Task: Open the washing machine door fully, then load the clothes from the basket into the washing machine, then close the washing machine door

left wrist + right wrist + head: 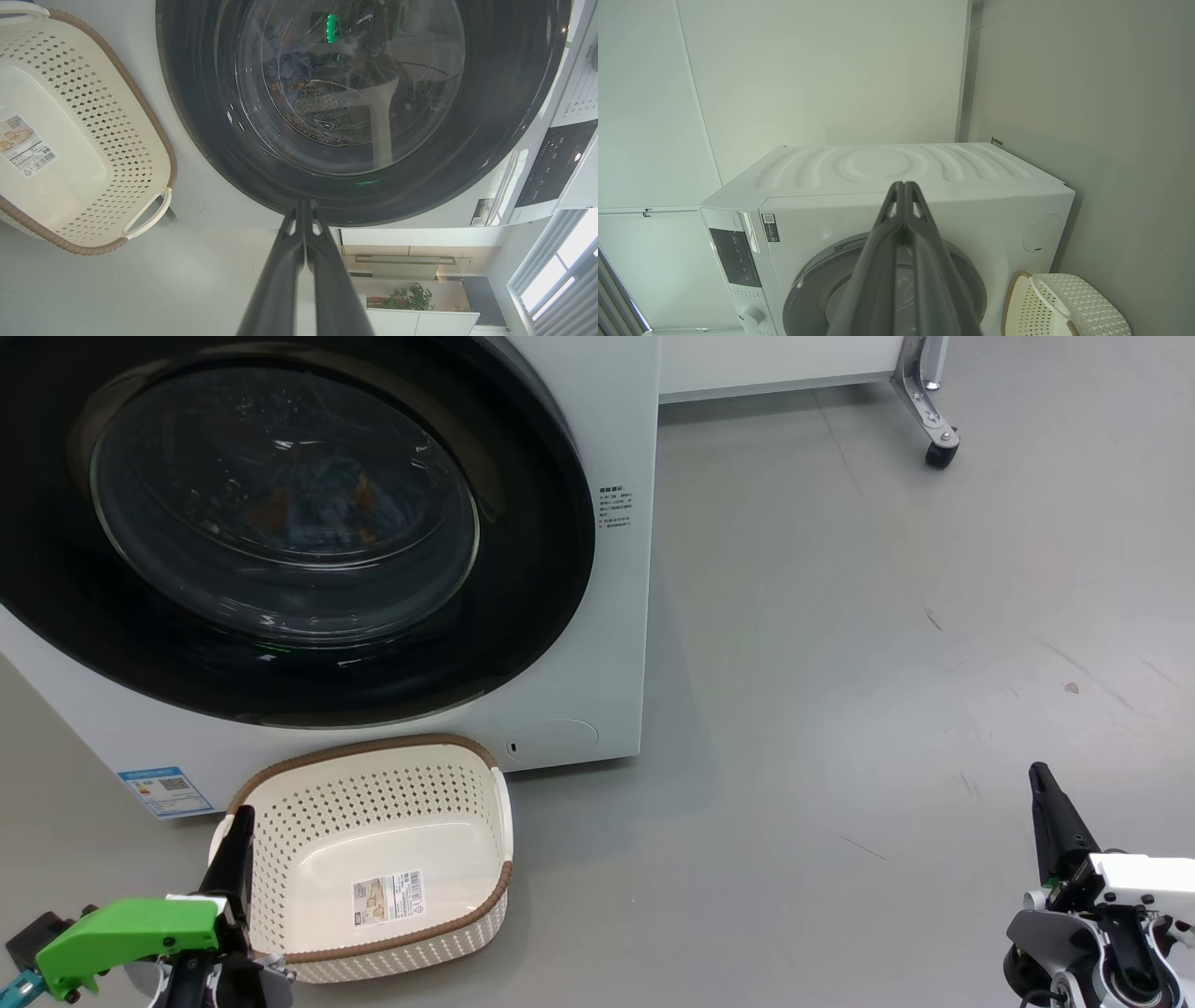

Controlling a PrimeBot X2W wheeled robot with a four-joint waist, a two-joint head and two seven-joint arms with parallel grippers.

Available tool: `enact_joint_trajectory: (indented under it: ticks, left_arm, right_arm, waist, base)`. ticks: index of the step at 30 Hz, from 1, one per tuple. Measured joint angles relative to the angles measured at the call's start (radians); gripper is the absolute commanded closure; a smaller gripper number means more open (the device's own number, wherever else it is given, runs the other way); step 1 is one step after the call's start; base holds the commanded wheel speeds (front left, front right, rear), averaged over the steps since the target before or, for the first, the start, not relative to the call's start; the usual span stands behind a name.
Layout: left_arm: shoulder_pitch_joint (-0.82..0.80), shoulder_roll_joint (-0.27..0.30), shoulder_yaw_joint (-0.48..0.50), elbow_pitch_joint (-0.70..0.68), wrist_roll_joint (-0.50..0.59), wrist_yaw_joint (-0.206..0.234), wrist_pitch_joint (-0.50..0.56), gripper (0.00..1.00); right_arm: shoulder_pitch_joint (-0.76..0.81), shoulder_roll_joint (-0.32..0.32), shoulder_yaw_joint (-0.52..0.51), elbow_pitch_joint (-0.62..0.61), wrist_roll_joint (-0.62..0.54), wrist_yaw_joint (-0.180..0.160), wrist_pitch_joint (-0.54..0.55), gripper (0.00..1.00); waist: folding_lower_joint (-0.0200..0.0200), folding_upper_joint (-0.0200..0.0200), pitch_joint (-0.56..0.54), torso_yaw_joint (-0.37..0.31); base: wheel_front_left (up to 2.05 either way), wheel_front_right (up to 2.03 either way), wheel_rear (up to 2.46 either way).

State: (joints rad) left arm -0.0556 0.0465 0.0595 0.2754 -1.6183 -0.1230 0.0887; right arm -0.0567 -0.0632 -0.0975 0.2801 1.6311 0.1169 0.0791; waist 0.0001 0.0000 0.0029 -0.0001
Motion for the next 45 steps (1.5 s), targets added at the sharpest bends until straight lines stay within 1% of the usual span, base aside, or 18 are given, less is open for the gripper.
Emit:
enact_joint_trajectory:
  ticks: [45]
  left_arm:
    - [0.0,0.0,0.001,0.0,0.0,0.0,0.003,1.0]
  right_arm:
    - [0.0,0.001,-0.002,-0.001,0.0,0.0,0.003,1.0]
  waist:
    - [0.0,0.0,0.0,0.0]
  base:
    - [0.0,0.0,0.0]
